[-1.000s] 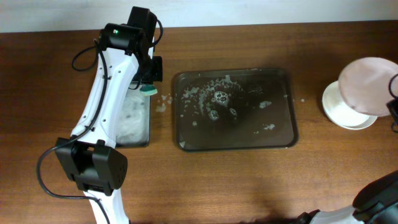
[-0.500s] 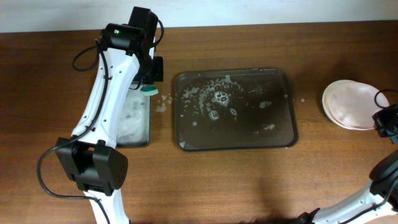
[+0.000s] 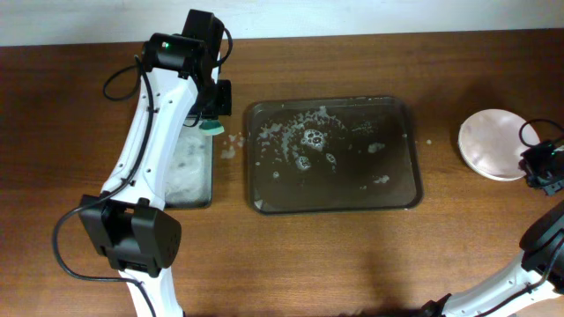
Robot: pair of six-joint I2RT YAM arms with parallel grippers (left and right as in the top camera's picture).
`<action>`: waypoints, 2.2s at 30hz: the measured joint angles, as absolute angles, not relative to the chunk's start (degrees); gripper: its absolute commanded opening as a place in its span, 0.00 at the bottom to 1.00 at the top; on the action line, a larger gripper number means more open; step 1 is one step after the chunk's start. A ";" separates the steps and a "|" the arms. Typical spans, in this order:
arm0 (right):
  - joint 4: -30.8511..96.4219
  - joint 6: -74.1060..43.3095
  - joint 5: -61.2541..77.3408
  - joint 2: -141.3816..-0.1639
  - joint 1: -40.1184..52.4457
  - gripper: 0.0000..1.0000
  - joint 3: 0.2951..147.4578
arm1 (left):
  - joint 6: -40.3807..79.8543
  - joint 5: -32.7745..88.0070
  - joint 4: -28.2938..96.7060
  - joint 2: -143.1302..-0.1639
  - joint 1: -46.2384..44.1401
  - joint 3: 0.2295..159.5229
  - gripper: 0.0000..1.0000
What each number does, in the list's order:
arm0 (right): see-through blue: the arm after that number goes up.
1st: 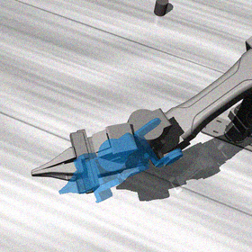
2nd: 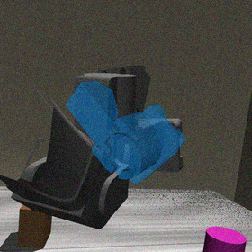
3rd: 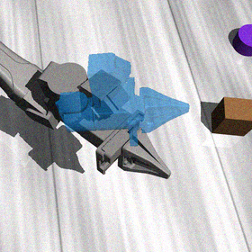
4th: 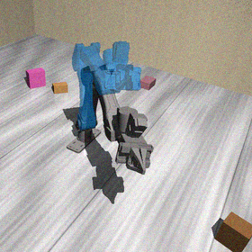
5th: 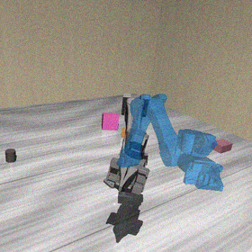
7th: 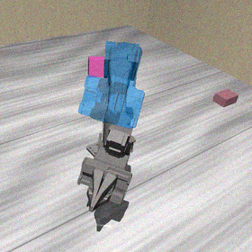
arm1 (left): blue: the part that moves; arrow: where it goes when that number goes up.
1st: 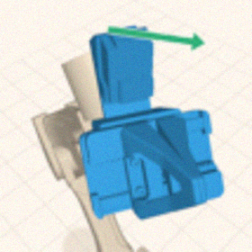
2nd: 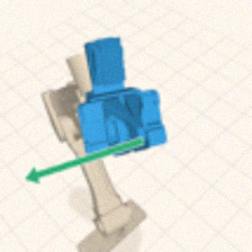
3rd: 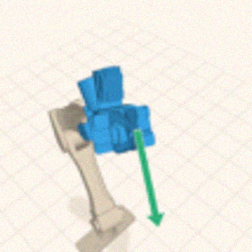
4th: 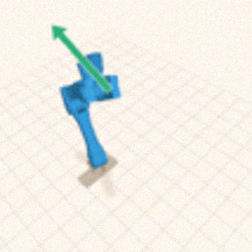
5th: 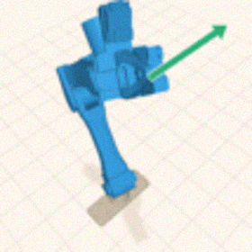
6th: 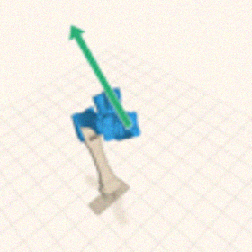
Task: Clean dirty plates on tray and stack at the side
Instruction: 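Drop the sponge into the soapy tray and raise left gripper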
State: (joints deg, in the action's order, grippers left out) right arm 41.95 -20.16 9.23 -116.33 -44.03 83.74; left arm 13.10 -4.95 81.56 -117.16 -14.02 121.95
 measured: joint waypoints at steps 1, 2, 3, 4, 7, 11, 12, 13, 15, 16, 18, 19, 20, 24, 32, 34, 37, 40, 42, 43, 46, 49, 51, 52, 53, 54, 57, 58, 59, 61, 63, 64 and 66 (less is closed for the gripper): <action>42.41 -20.18 9.63 -116.31 -44.03 0.36 83.74 | 13.10 -4.95 81.58 -117.16 -14.02 121.95 0.01; 43.18 -20.16 10.24 -116.25 -44.05 0.37 83.77 | 13.10 -4.97 81.60 -117.16 -14.02 121.95 0.01; 43.92 -20.45 10.66 -116.05 -44.03 0.38 83.77 | 13.10 -4.97 81.78 -117.16 -14.02 121.95 0.01; 44.88 -20.27 10.87 -115.52 -44.01 0.40 83.77 | 13.10 -4.97 82.21 -117.16 -14.02 121.95 0.01; 47.51 -20.27 11.40 -111.68 -43.92 0.50 83.77 | 13.13 -4.99 84.36 -117.16 -14.02 121.95 0.01; 49.04 -19.29 11.97 -99.96 -42.78 0.63 84.03 | 13.15 -6.31 87.35 -116.88 -13.96 121.91 0.01; 49.10 -18.70 11.97 -97.03 -41.93 0.66 84.23 | 13.17 -6.76 88.05 -116.55 -13.82 121.91 0.01; 49.15 -18.06 11.99 -94.45 -40.75 0.69 84.51 | 13.34 -7.31 88.77 -116.09 -13.61 121.91 0.01; 49.32 -16.82 12.03 -90.35 -37.60 0.73 85.19 | 13.58 -8.03 90.59 -114.87 -12.88 121.91 0.01; 49.34 -16.25 12.12 -88.86 -35.77 0.73 85.43 | 13.78 -8.45 91.90 -113.93 -12.12 121.91 0.01; 49.84 -15.29 11.97 -87.22 -31.75 0.74 85.67 | 14.00 -9.04 93.56 -112.46 -10.09 121.91 0.01; 50.00 -15.03 11.90 -87.13 -29.95 0.74 85.67 | 14.00 -9.26 93.71 -112.01 -8.88 121.91 0.01; 50.28 -14.81 11.90 -87.20 -28.32 0.74 85.67 | 13.98 -9.39 93.51 -111.81 -7.94 121.89 0.01; 50.59 -14.48 11.05 -87.44 -21.80 0.78 85.67 | 13.93 -9.98 89.30 -111.50 -2.26 118.80 0.01; 50.92 -14.22 6.07 -87.44 -13.41 0.82 85.67 | 9.82 -5.69 74.08 -111.48 2.33 103.83 0.42; 51.22 -14.15 5.50 -87.44 -13.28 0.82 85.67 | 8.69 -4.19 71.13 -111.48 2.11 99.79 0.67; 52.03 -14.17 4.97 -87.44 -13.28 0.82 85.67 | 7.84 -2.79 70.48 -111.48 2.04 97.47 0.99; 52.36 -14.11 4.84 -87.44 -13.28 0.82 85.67 | 7.92 -2.04 69.97 -111.48 2.04 97.38 0.99; 52.36 -14.11 4.71 -87.44 -13.28 0.90 85.67 | 7.92 -1.54 70.00 -111.48 2.04 97.38 0.99; 52.38 -13.89 4.69 -87.44 -13.28 1.00 85.67 | 7.92 -1.04 70.06 -111.48 2.04 97.54 0.99; 52.47 -13.74 4.45 -87.44 -13.28 0.98 85.67 | 7.92 0.56 71.13 -111.26 2.04 99.68 0.99; 52.51 -13.72 4.32 -87.44 -13.28 0.98 85.67 | 7.90 2.46 73.21 -109.03 2.04 103.35 0.99; 52.51 -13.72 4.32 -87.44 -13.28 0.98 85.67 | 7.92 3.25 75.16 -105.16 2.04 105.19 0.99; 52.51 -13.69 4.32 -87.44 -13.28 0.98 85.67 | 7.92 3.49 75.70 -103.18 2.00 105.67 0.99; 52.47 -13.74 4.32 -87.44 -13.28 0.98 85.67 | 7.90 3.70 76.27 -100.60 2.00 106.04 0.99; 52.49 -13.69 4.32 -87.44 -13.28 0.98 85.67 | 7.90 3.92 76.95 -97.71 1.93 106.37 0.99; 52.51 -13.72 4.32 -87.44 -13.28 0.99 85.67 | 7.92 4.58 79.18 -88.05 1.21 107.15 0.99; 52.51 -13.69 4.32 -87.44 -13.28 0.98 85.67 | 7.90 4.95 79.75 -85.14 0.69 107.31 0.99; 52.49 -13.67 4.32 -87.44 -13.28 0.98 85.67 | 7.92 5.52 79.99 -82.39 0.10 107.39 0.99; 52.49 -13.69 4.32 -87.44 -13.28 0.98 85.67 | 7.92 6.90 80.01 -77.60 -1.04 107.53 0.99; 52.51 -13.69 4.32 -87.44 -13.28 0.98 85.67 | 7.90 7.99 80.05 -73.32 -1.80 107.57 0.99; 52.47 -13.69 4.32 -87.44 -13.28 0.98 85.67 | 7.92 8.40 80.12 -71.44 -1.87 107.59 0.99; 52.49 -13.72 4.32 -87.44 -13.28 0.98 85.67 | 7.92 8.75 80.20 -68.12 -1.87 107.59 0.99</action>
State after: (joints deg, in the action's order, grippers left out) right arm 52.49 -13.72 4.32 -87.44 -13.28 85.67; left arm 7.92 8.75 80.20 -68.12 -1.87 107.59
